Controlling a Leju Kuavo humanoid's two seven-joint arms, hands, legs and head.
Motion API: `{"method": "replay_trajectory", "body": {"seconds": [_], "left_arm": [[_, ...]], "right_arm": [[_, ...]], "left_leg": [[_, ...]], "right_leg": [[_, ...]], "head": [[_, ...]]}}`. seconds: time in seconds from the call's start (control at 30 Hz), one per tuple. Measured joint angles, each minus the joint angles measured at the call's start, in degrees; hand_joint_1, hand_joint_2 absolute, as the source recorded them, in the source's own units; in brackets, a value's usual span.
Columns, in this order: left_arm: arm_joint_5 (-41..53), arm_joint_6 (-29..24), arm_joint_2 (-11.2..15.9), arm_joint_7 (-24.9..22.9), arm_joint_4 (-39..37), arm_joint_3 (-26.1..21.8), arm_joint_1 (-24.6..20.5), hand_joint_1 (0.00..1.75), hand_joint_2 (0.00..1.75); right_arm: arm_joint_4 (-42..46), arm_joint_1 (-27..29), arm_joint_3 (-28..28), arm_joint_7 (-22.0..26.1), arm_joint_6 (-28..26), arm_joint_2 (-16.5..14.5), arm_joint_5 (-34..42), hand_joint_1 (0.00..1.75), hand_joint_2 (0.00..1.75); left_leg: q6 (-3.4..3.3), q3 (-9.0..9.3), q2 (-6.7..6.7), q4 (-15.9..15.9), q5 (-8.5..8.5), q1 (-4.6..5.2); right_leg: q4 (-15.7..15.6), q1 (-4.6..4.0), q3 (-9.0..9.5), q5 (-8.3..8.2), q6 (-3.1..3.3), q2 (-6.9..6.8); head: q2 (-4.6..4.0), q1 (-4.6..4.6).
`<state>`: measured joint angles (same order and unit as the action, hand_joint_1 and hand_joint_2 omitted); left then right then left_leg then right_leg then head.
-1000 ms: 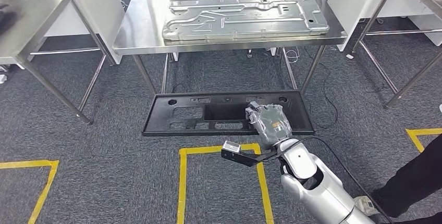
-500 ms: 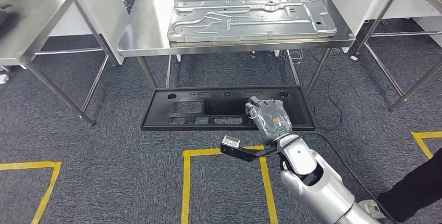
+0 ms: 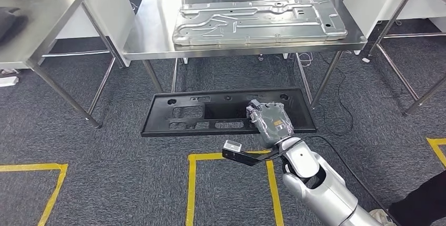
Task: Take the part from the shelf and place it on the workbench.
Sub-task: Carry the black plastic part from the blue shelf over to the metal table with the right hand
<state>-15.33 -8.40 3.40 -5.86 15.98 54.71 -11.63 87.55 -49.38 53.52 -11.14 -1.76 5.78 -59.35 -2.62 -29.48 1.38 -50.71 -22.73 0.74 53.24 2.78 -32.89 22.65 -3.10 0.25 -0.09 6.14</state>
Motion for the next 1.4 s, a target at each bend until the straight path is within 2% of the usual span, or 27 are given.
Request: {"method": "replay_trajectory", "body": {"seconds": [0.07,0.1,0.17,0.23,0.27,0.3,0.37,0.4,0.43,0.47,0.57,0.6,0.67,0.7,0.73,0.77,0.8,0.87,0.9,0.97,1.07,1.13,1.2,1.23,1.27,1.33,1.4], "left_arm": [[0.0,0.0,0.0,0.0,0.0,0.0,0.1,0.00,1.75],[0.1,0.0,0.0,0.0,0.0,0.0,0.0,0.00,1.75],[0.4,0.0,0.0,0.0,0.0,0.0,0.0,0.00,1.75],[0.7,0.1,0.0,0.0,0.0,0.0,0.0,0.00,1.75],[0.8,0.2,0.0,0.0,0.0,0.0,0.0,0.00,1.75],[0.8,0.2,0.0,0.0,0.0,0.0,0.0,0.00,1.75],[0.9,0.1,0.1,0.1,0.0,0.0,-0.1,0.00,1.75],[0.9,0.1,0.2,0.1,0.0,0.0,-0.2,0.00,1.75],[0.9,0.0,0.3,0.1,0.0,0.0,-0.3,0.00,1.75],[0.9,0.0,0.3,0.1,0.1,0.0,-0.4,0.00,1.75],[0.9,0.0,0.2,0.1,0.1,0.0,-0.3,0.00,1.75],[0.9,0.0,0.1,0.1,0.1,0.0,-0.3,0.00,1.75],[1.0,0.1,0.0,0.1,0.1,0.0,-0.3,0.00,1.75],[1.0,0.1,0.0,0.1,0.1,0.0,-0.3,0.00,1.75],[1.0,0.1,-0.1,0.1,0.1,0.0,-0.2,0.00,1.75],[1.1,0.1,-0.2,0.1,0.1,0.0,-0.2,0.00,1.75],[1.1,0.2,-0.3,0.1,0.1,0.0,-0.1,0.00,1.75],[1.2,0.2,-0.2,0.1,0.1,0.0,-0.2,0.00,1.75],[1.2,0.2,-0.1,0.1,0.1,0.0,-0.2,0.00,1.75],[1.4,0.1,0.0,0.1,0.0,0.0,-0.2,0.00,1.75],[1.7,0.1,0.0,0.1,0.0,0.0,-0.1,0.00,1.75],[1.9,0.1,0.0,0.1,0.0,0.0,-0.2,0.00,1.75],[2.0,0.1,0.0,0.1,0.0,0.0,-0.3,0.00,1.75],[2.0,0.1,0.0,0.1,0.0,0.0,-0.2,0.00,1.75],[2.1,0.1,0.0,0.1,0.0,0.0,-0.2,0.00,1.75],[2.1,0.1,-0.1,0.1,0.0,0.0,-0.2,0.00,1.75],[2.1,0.0,0.1,0.1,0.0,0.0,-0.2,0.00,1.75]], "right_arm": [[0.0,-0.2,0.1,0.0,0.0,0.0,0.0,1.75,1.75],[0.0,-0.3,0.1,0.0,0.0,0.0,0.0,1.75,1.75],[0.0,-0.4,0.1,0.0,-0.1,0.0,-0.1,1.75,1.75],[0.0,-0.4,0.1,0.0,-0.1,0.0,-0.1,1.75,1.75],[0.0,-0.4,0.2,0.0,-0.1,-0.1,-0.1,1.75,1.75],[0.0,-0.4,0.2,0.0,-0.1,-0.1,-0.1,1.75,1.75],[0.0,-0.7,0.2,0.1,-0.1,-0.2,-0.1,1.75,1.75],[0.0,-0.8,0.1,0.1,-0.1,-0.1,-0.1,1.75,1.75],[0.0,-0.8,0.1,0.1,-0.1,-0.1,-0.1,1.75,1.75],[0.0,-0.8,0.1,0.1,-0.1,0.0,-0.1,1.75,1.75],[0.0,-1.0,0.1,0.1,0.0,0.0,-0.1,1.75,1.75],[0.0,-1.2,0.1,0.2,0.0,0.0,-0.1,1.75,1.75],[0.0,-1.3,0.1,0.2,0.0,0.1,-0.1,1.75,1.75],[0.0,-1.3,0.1,0.2,0.2,0.1,-0.2,1.75,1.75],[0.0,-1.2,0.2,0.2,0.3,0.2,-0.2,1.75,1.75],[0.0,-1.2,0.2,0.2,0.5,0.2,-0.4,1.75,1.75],[0.0,-1.3,0.2,0.2,0.7,0.3,-0.5,1.75,1.75],[0.0,-1.5,0.2,0.1,1.1,0.3,-0.7,1.75,1.75],[0.0,-1.6,0.2,0.1,1.3,0.4,-0.8,1.75,1.75],[0.0,-1.8,0.3,0.1,1.7,0.5,-0.8,1.75,1.75],[0.1,-1.9,0.4,-0.1,1.8,0.7,-0.8,1.75,1.75],[0.1,-2.3,0.4,-0.1,1.8,0.7,-0.8,1.75,1.75],[0.1,-2.5,0.5,-0.1,1.9,0.7,-0.8,1.75,1.75],[0.1,-2.5,0.6,-0.1,2.0,0.7,-0.8,1.75,1.75],[0.1,-2.5,0.7,-0.1,2.0,0.7,-0.8,1.75,1.75],[0.1,-2.6,0.8,-0.1,2.1,0.7,-0.8,1.75,1.75],[0.1,-2.8,0.8,-0.1,2.2,0.7,-0.8,1.75,1.75]], "left_leg": [[0.55,-1.08,-0.21,-2.5,-1.60,-0.35],[0.91,-2.51,-0.35,-5.7,-3.22,-0.54],[1.38,-7.04,-0.56,-14.8,-7.08,-0.70],[1.26,-10.23,-0.62,-20.1,-8.22,-0.70],[0.91,-10.16,-0.63,-19.2,-7.06,-0.57],[0.28,-8.90,-0.63,-15.9,-4.92,-0.32],[-1.92,-4.70,-0.76,-6.4,-0.16,0.75],[-2.82,-3.01,-0.94,-2.7,1.33,1.30],[-3.32,-2.01,-1.12,-0.6,2.00,1.73],[-3.30,-1.58,-1.29,0.2,2.10,1.96],[-2.29,-1.21,-1.54,0.9,2.21,1.44],[-2.19,-1.05,-1.59,1.1,2.26,1.18],[-2.26,-0.96,-1.57,1.1,2.18,0.89],[-2.29,-0.95,-1.50,1.1,2.12,0.81],[-2.24,-0.92,-1.43,1.1,2.04,0.70],[-2.09,-0.87,-1.34,1.0,1.91,0.54],[-1.82,-0.80,-1.24,0.7,1.69,0.29],[-0.91,-0.79,-1.09,-0.2,0.86,0.02],[-0.54,-0.86,-1.04,-0.7,0.43,0.01],[-0.18,-1.03,-0.99,-1.3,-0.02,0.25],[0.25,-1.75,-1.04,-2.7,-0.99,0.01],[0.91,-4.72,-1.13,-8.8,-3.69,-0.26],[1.25,-9.31,-1.14,-17.5,-6.52,-0.51],[1.15,-11.04,-1.13,-20.1,-6.94,-0.51],[0.82,-11.74,-1.13,-20.5,-6.29,-0.40],[-0.83,-9.76,-1.10,-14.5,-2.10,0.27],[-3.44,-5.81,-1.10,-5.2,2.44,1.81]], "right_leg": [[0.1,-0.07,0.08,0.10,0.54,-0.04],[0.1,-0.08,0.15,0.14,0.75,-0.05],[0.1,-0.20,0.21,0.25,1.01,-0.09],[0.1,-0.40,0.34,0.41,1.16,-0.11],[0.0,-0.57,0.50,0.49,1.24,-0.11],[0.0,-0.79,0.75,0.58,1.31,-0.10],[-0.4,-1.05,1.32,0.70,1.37,-0.04],[-0.6,-1.11,1.46,0.77,1.36,0.05],[-0.6,-1.10,1.51,0.84,1.34,0.12],[-0.6,-1.21,1.49,0.92,1.27,0.16],[1.0,-1.49,1.03,2.25,0.79,0.03],[3.4,-1.59,0.00,3.74,0.59,0.01],[11.7,-1.61,-3.98,7.78,0.34,0.01],[15.7,-1.56,-6.07,9.20,0.22,0.01],[18.0,-1.54,-7.43,9.58,0.09,0.00],[17.9,-1.48,-7.66,8.77,-0.08,0.00],[15.3,-1.34,-6.64,6.90,-0.32,-0.01],[6.9,-0.74,-2.79,2.66,-1.22,0.04],[3.7,-0.41,-1.24,1.36,-1.31,0.16],[1.3,-0.03,-0.22,0.90,-0.92,0.37],[1.4,0.09,-0.24,1.06,-0.03,0.42],[1.3,0.09,0.06,1.22,0.40,0.43],[1.2,-0.08,0.37,1.47,0.70,0.42],[1.2,-0.25,0.59,1.64,0.82,0.43],[1.1,-0.50,0.91,1.81,0.94,0.46],[0.6,-1.19,1.95,2.06,1.12,0.53],[-0.3,-1.64,3.07,2.20,1.21,0.59]], "head": [[-0.01,0.01],[-0.01,0.01],[-0.02,0.01],[-0.01,0.01],[0.00,0.01],[0.00,0.01],[0.00,0.01],[0.00,0.02],[-0.01,0.03],[-0.01,0.03],[0.01,0.03],[0.01,0.03],[0.01,0.01],[0.01,0.02],[0.01,0.02],[0.01,0.02],[0.01,0.02],[0.01,-0.01],[0.01,-0.01],[-0.01,0.00],[0.00,0.01],[-0.01,0.01],[-0.02,0.01],[-0.02,0.01],[-0.01,0.01],[-0.01,0.01],[-0.01,0.02]]}}
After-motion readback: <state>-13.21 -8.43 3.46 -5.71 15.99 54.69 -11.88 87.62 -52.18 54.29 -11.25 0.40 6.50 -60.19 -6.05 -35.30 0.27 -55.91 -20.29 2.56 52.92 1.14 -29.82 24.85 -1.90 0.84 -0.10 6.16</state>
